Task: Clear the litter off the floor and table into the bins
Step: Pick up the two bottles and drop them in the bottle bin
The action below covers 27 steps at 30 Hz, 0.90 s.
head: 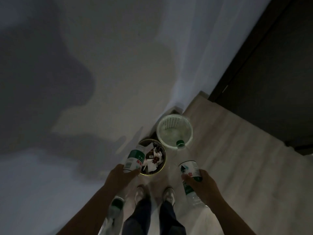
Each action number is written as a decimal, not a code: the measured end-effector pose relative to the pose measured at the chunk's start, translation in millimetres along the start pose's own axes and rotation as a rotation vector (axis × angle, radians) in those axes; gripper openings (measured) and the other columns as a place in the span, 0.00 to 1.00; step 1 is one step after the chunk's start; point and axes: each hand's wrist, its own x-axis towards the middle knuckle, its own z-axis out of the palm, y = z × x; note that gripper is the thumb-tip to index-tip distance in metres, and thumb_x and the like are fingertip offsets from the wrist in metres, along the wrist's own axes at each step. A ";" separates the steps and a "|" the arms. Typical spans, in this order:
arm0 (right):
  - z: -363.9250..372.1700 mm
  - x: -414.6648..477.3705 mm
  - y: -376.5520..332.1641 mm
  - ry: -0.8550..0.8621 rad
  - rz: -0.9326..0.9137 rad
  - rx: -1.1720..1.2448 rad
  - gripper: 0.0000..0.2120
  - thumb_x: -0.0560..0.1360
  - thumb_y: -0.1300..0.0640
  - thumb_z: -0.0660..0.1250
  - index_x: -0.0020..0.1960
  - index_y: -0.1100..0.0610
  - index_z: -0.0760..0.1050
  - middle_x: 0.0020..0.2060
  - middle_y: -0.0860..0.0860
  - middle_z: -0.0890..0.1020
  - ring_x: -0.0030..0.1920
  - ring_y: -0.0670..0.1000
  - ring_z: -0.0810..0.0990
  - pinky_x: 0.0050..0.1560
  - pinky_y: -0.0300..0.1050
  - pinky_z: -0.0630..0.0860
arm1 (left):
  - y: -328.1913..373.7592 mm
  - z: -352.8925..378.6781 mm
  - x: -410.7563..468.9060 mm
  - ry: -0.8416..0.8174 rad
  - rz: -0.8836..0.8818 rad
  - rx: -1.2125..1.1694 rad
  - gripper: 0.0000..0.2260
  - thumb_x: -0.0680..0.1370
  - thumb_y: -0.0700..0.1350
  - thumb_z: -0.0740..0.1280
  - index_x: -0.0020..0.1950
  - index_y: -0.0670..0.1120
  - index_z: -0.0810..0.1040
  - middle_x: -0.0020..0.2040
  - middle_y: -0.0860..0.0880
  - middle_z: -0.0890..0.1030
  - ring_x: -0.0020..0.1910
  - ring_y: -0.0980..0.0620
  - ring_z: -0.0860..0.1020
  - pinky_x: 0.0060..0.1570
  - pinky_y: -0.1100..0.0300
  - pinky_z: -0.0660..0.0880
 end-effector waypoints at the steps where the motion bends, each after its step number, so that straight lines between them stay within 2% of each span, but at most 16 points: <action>1: -0.4 8.0 2.3 -0.004 0.018 -0.005 0.22 0.70 0.43 0.73 0.55 0.52 0.68 0.43 0.49 0.79 0.42 0.48 0.80 0.39 0.40 0.78 | 1.8 3.5 6.8 -0.011 -0.003 0.016 0.22 0.70 0.60 0.72 0.53 0.46 0.71 0.44 0.48 0.78 0.40 0.49 0.79 0.41 0.56 0.78; 5: -2.4 33.7 10.6 0.032 0.080 0.007 0.24 0.70 0.43 0.73 0.58 0.56 0.70 0.45 0.52 0.80 0.43 0.50 0.81 0.42 0.44 0.80 | 14.4 19.2 32.1 -0.047 0.010 0.073 0.24 0.71 0.61 0.71 0.56 0.45 0.72 0.44 0.49 0.76 0.40 0.51 0.76 0.37 0.60 0.71; 7: -2.3 46.5 15.5 0.047 0.114 0.028 0.26 0.70 0.44 0.73 0.60 0.57 0.70 0.45 0.52 0.80 0.43 0.50 0.81 0.42 0.44 0.80 | 24.3 30.0 47.2 -0.069 0.017 0.036 0.23 0.71 0.61 0.71 0.55 0.46 0.73 0.42 0.51 0.76 0.39 0.52 0.75 0.39 0.61 0.70; 9: -1.2 60.8 20.0 0.043 0.149 0.056 0.26 0.70 0.45 0.73 0.61 0.58 0.70 0.43 0.51 0.79 0.42 0.49 0.81 0.39 0.42 0.79 | 38.2 44.4 64.3 -0.092 0.026 0.059 0.24 0.71 0.63 0.70 0.57 0.47 0.73 0.45 0.51 0.76 0.42 0.51 0.75 0.42 0.60 0.69; 14: 2.2 105.5 32.9 0.044 0.171 0.063 0.23 0.70 0.44 0.73 0.57 0.55 0.69 0.47 0.53 0.80 0.44 0.52 0.81 0.45 0.46 0.80 | 83.2 90.3 117.6 -0.155 0.044 0.021 0.32 0.70 0.61 0.71 0.69 0.47 0.70 0.62 0.47 0.76 0.58 0.46 0.75 0.56 0.58 0.71; 17: 4.3 132.6 45.1 0.064 0.176 0.084 0.21 0.71 0.44 0.73 0.54 0.54 0.68 0.44 0.52 0.80 0.42 0.50 0.81 0.41 0.44 0.80 | 112.5 118.3 152.0 -0.170 0.068 0.152 0.35 0.70 0.61 0.69 0.71 0.45 0.66 0.65 0.44 0.75 0.63 0.44 0.74 0.64 0.51 0.70; 20: 7.9 159.5 59.9 0.082 0.181 0.090 0.21 0.70 0.44 0.73 0.54 0.53 0.68 0.43 0.51 0.80 0.40 0.48 0.81 0.36 0.39 0.78 | 134.5 143.7 187.5 -0.179 0.110 0.208 0.30 0.72 0.60 0.68 0.68 0.43 0.70 0.62 0.42 0.77 0.60 0.42 0.76 0.60 0.53 0.73; 23: 15.7 183.8 75.4 0.081 0.199 0.098 0.22 0.70 0.43 0.73 0.55 0.53 0.68 0.44 0.51 0.81 0.43 0.49 0.82 0.42 0.44 0.82 | 150.0 162.2 222.1 -0.160 0.171 0.250 0.28 0.72 0.58 0.69 0.66 0.43 0.70 0.60 0.42 0.78 0.57 0.43 0.78 0.50 0.55 0.73; 27: 27.7 211.4 91.0 0.063 0.214 0.109 0.22 0.70 0.44 0.73 0.56 0.52 0.68 0.43 0.49 0.80 0.42 0.47 0.81 0.40 0.41 0.80 | 152.9 177.9 257.3 -0.158 0.320 0.194 0.26 0.71 0.49 0.73 0.66 0.42 0.71 0.61 0.41 0.76 0.58 0.43 0.76 0.52 0.55 0.74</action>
